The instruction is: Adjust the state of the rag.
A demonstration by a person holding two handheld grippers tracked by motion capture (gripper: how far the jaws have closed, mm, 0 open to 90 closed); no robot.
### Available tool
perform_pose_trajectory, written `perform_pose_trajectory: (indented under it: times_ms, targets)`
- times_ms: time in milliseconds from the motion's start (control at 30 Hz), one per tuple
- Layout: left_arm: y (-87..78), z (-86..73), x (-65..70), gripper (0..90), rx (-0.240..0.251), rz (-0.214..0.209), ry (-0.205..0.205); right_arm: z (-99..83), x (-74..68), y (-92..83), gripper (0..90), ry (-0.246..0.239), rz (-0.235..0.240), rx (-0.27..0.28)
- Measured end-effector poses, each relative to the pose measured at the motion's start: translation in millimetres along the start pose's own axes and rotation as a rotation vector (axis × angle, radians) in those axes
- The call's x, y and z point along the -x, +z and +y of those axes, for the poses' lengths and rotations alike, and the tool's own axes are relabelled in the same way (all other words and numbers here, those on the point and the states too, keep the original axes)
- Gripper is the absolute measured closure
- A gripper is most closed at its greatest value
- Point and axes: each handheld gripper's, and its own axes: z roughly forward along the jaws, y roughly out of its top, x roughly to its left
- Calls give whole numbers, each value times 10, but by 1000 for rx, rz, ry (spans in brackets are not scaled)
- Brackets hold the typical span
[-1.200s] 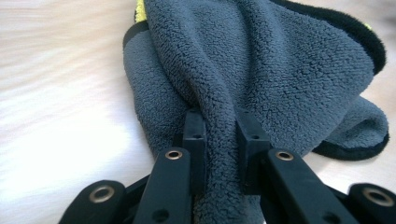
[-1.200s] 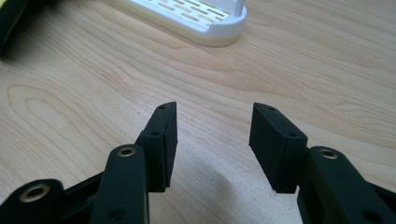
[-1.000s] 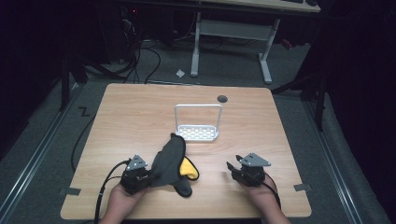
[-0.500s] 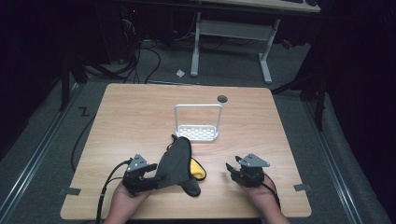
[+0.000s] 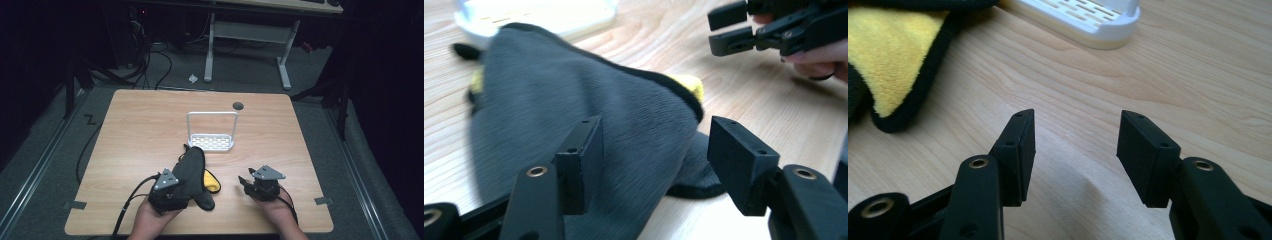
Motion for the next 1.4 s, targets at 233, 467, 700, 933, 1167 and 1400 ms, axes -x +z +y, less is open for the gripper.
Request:
perform_pose_trajectory:
  times_ms: [233,467,700,933,1167,1400]
  targets:
    - [150,-11,111,556,-46,93,71,95,-279,9,481,-39,83,21]
    - [83,-43,80,779,-16,99,63,196,-681,211,515,-123,163,-20]
    - [-31,-48,54,823,20,65,55,229,-760,288,840,-168,133,-37]
    - [-111,-28,56,841,57,39,45,224,-629,233,842,-136,107,-25]
    - [-181,-12,53,847,85,38,47,221,-518,197,842,-119,88,-15]
    - [-337,5,-20,850,123,59,36,209,-402,131,842,-101,72,3]
